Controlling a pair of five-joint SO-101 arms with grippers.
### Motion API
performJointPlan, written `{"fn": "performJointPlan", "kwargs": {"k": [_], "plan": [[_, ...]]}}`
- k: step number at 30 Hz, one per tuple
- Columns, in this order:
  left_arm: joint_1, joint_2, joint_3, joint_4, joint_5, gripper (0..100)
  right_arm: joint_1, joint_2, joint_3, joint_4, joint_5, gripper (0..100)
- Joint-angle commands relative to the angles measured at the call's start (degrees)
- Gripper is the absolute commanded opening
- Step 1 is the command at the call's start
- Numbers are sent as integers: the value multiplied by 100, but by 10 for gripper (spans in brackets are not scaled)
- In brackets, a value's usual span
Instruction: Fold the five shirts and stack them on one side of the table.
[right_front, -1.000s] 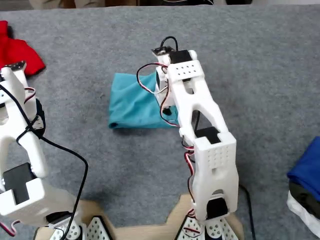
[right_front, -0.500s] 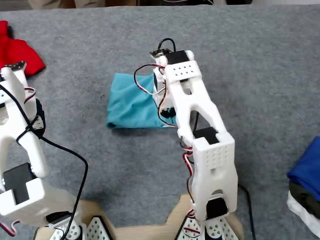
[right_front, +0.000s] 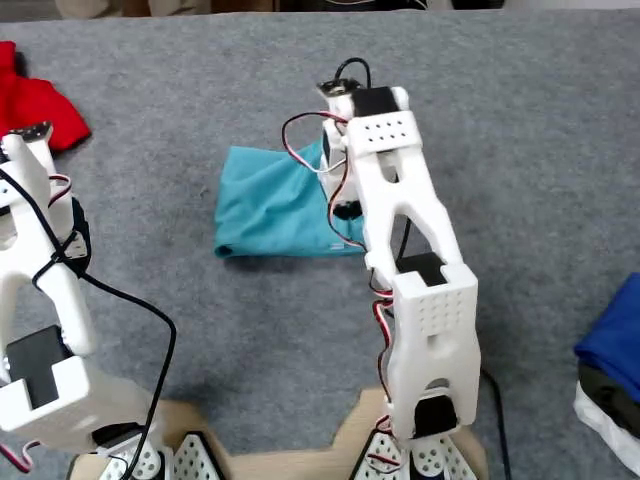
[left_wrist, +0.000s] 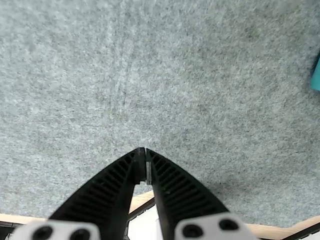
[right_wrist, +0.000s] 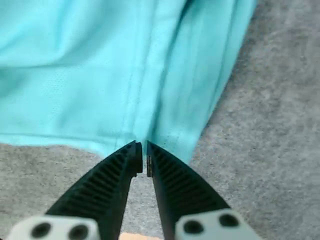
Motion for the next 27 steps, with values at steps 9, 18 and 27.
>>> {"fn": "performJointPlan", "kwargs": {"k": [9, 18, 27], "plan": [[-44, -295, -18, 53, -53, 19, 620, -40, -215, 149, 123, 31], [-18, -295, -18, 53, -53, 19, -189, -4, -215, 149, 88, 34], [-53, -277, -35, 53, -53, 19, -338, -13, 22, 149, 88, 34]]}}
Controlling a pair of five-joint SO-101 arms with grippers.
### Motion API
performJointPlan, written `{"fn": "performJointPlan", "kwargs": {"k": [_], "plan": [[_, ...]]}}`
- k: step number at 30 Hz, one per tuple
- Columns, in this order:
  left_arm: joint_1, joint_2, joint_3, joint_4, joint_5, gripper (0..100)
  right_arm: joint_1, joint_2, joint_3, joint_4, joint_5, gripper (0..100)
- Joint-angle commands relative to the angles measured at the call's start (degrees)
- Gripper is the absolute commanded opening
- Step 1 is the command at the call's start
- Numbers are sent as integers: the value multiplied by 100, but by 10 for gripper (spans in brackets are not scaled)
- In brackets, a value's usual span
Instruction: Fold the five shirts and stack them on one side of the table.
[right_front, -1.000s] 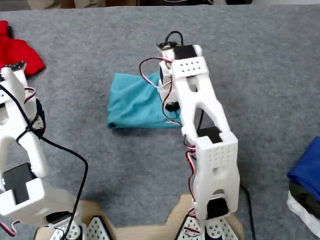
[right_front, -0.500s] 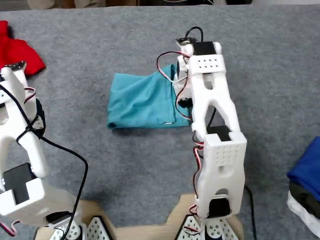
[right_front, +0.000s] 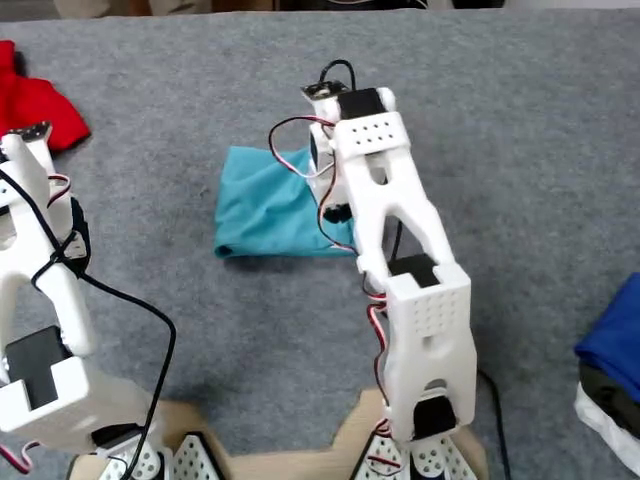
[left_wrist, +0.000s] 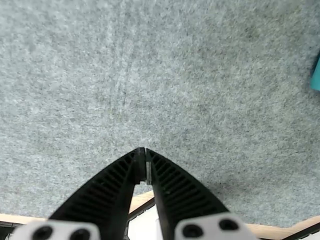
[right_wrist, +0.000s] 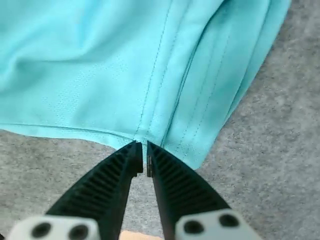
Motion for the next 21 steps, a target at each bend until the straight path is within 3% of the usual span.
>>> {"fn": "performJointPlan", "kwargs": {"k": [1, 15, 21], "plan": [[-53, -277, -35, 53, -53, 19, -48, -48, 136, 123, 9, 34], [-35, -259, -18, 53, -53, 19, -48, -57, 391, 114, -105, 41], [-18, -259, -18, 53, -53, 19, -119, -66, 391, 114, -114, 188]]}}
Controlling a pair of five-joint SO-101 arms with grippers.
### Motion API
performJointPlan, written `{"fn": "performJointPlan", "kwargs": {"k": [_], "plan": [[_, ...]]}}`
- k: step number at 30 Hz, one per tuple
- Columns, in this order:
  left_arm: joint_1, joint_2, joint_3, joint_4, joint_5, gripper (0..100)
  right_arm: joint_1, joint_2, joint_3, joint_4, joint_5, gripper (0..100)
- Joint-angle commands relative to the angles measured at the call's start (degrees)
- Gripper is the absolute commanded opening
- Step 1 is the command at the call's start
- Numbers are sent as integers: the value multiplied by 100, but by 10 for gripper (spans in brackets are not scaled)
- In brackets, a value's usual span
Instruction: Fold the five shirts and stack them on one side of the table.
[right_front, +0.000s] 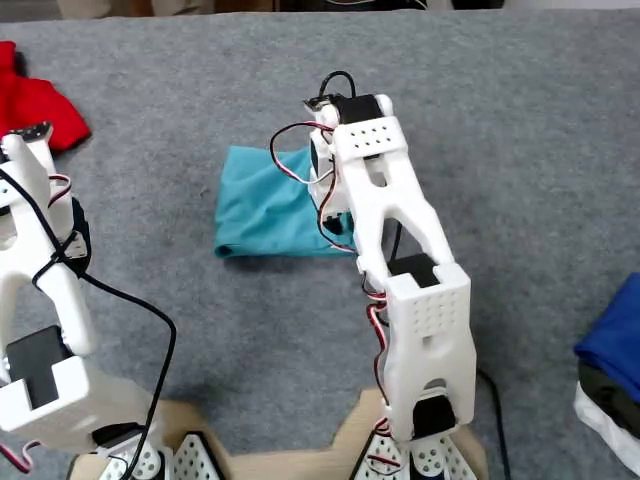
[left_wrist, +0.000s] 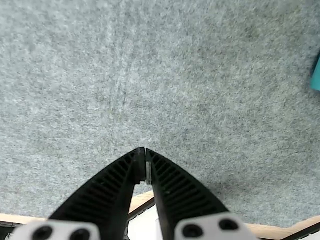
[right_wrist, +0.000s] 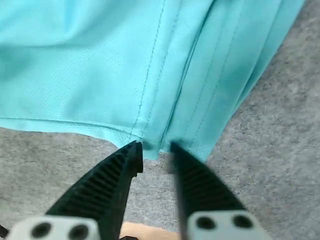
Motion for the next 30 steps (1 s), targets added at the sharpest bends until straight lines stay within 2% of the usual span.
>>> {"fn": "performJointPlan", "kwargs": {"k": [1, 10, 21, 30], "plan": [[-18, -251, -9, 53, -53, 19, -119, -66, 4, 114, -62, 195], [-53, -251, -9, 53, -53, 19, -426, -57, -4, 79, -220, 195], [-53, -259, -9, 53, -53, 19, -418, -22, 22, 53, -255, 194], [-62, -259, -9, 53, -53, 19, -409, -13, 48, -123, -229, 97]]}}
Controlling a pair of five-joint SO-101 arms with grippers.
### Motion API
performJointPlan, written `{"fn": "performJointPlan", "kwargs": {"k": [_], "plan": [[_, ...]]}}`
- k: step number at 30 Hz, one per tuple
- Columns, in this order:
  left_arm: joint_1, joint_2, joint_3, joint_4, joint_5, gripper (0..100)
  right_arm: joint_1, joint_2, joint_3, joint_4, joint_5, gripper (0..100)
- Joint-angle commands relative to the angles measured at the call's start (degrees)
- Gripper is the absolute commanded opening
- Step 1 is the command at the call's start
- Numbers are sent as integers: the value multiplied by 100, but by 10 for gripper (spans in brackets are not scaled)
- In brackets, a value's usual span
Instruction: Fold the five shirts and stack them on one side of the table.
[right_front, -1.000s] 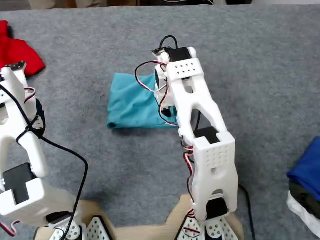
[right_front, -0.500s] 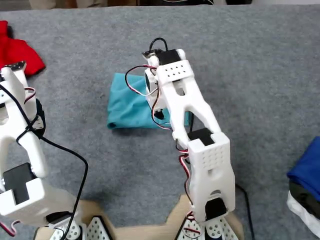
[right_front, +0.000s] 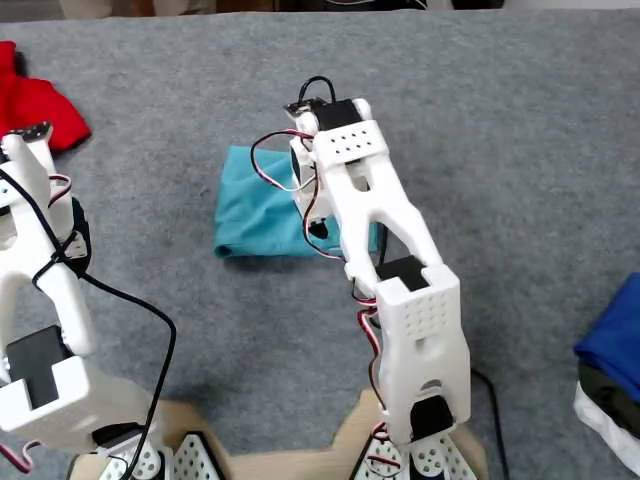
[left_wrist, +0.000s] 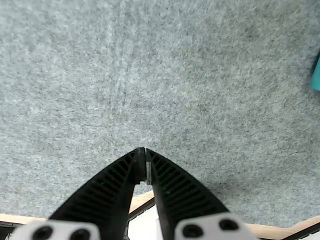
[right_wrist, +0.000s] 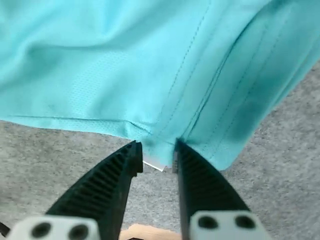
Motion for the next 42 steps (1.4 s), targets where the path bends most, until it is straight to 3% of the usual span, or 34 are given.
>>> {"fn": "performJointPlan", "kwargs": {"k": [1, 9, 13, 32, 42], "plan": [[-62, -259, -9, 53, -53, 19, -22, -13, 13, -53, -18, 97], [-62, -268, -9, 53, -53, 19, -22, -13, 13, -44, -18, 90], [-62, -277, -9, 53, -53, 19, 40, -13, -31, -44, -9, 9], [-62, -277, -9, 53, -53, 19, 347, -602, -347, 167, 0, 8], [-53, -277, -9, 53, -53, 19, 532, -892, 382, 158, 202, 9]]}}
